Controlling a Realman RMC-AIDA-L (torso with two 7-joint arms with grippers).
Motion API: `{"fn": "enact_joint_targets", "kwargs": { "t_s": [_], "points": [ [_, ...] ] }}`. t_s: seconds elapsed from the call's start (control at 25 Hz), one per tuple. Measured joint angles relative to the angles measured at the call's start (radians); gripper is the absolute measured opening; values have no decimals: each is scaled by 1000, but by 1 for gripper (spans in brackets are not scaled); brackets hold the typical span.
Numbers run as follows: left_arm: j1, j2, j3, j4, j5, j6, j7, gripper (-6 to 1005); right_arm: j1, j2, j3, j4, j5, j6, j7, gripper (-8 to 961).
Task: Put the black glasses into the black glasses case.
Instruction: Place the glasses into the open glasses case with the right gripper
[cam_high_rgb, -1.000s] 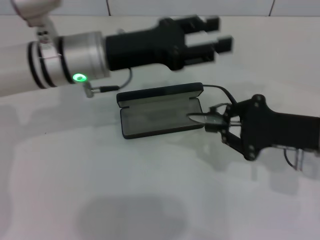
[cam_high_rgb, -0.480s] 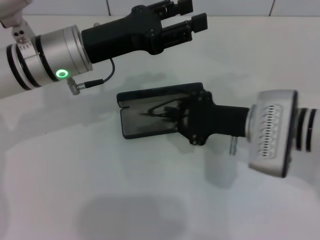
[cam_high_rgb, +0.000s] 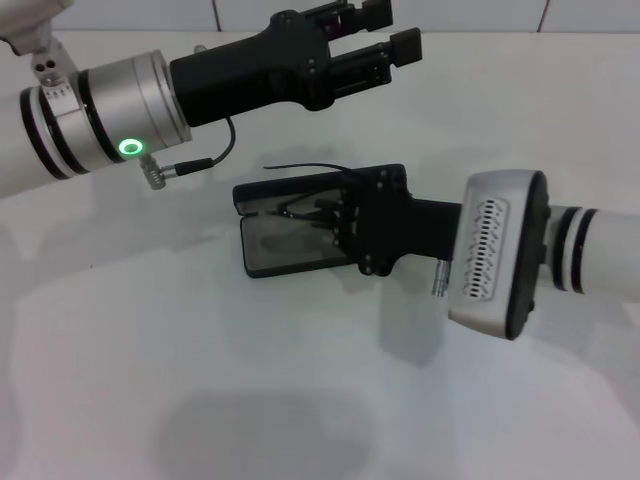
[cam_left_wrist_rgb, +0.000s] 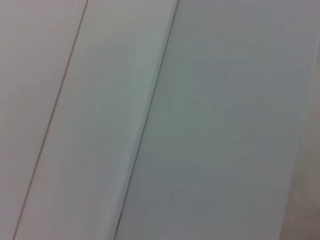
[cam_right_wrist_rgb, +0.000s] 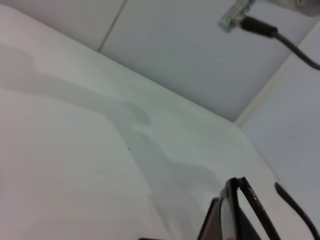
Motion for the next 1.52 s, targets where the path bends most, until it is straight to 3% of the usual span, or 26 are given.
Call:
{"fn": "enact_joint_targets", "kwargs": {
  "t_s": [0.28,0.92,1.52],
  "points": [
    [-1,-1,15,-1,5,-2,-4,652,21,0,-68,-2,38,63,3,154],
    [10,1,16,-12,11,3,0,652,-5,0,-89,-15,63,78,1,174],
    [24,3,16,-8,12,4,1,652,-71,0,-73,-89,84,78,-30,487]
  ]
}}
